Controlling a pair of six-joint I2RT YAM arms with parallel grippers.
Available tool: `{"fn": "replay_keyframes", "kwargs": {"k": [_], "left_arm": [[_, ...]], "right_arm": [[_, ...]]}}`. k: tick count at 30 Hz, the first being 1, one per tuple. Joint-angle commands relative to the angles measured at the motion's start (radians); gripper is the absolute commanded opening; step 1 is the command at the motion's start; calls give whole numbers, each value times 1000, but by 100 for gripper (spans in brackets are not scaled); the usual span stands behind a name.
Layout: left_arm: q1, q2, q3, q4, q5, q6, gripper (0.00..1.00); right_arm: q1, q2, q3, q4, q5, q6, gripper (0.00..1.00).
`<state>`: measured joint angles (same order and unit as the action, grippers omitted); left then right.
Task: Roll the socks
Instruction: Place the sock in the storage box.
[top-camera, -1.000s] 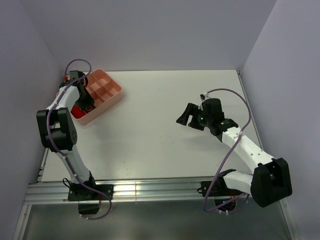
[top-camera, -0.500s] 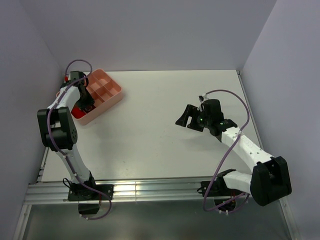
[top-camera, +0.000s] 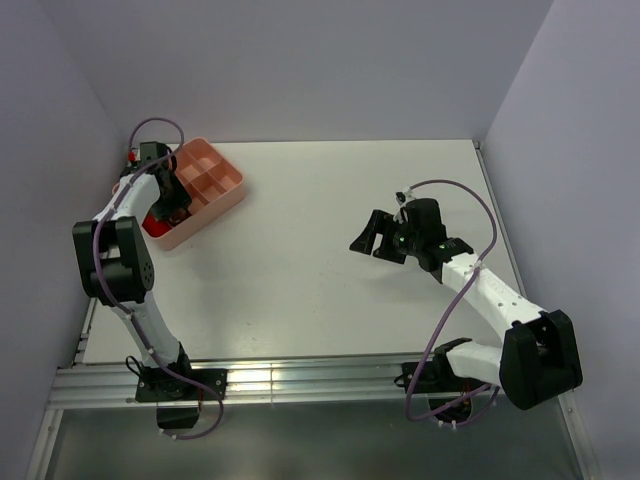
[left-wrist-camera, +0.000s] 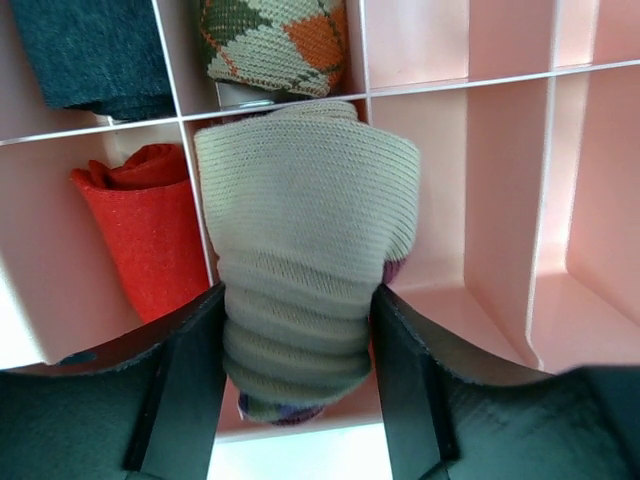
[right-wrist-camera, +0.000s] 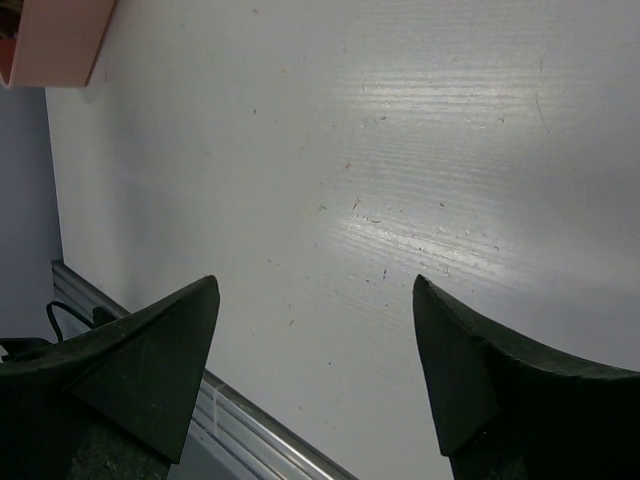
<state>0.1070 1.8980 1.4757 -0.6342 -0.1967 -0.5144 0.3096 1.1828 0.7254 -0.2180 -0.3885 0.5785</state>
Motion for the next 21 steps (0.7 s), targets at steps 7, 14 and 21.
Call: {"fn": "replay_keyframes", "kwargs": {"k": [7,14,21], "left_arm": [[3,-123,-15,33,-49,-6,62],[-3,-125,-60,59,-56,-10,53],[-23,-102,-83,82,-101,-16,38]], "right_arm": [[-1,8,-7,48,-21,-16,84],[-1,14,-3,49,-35,-16,84],[0,28,-6,54,-41,-14,84]]}}
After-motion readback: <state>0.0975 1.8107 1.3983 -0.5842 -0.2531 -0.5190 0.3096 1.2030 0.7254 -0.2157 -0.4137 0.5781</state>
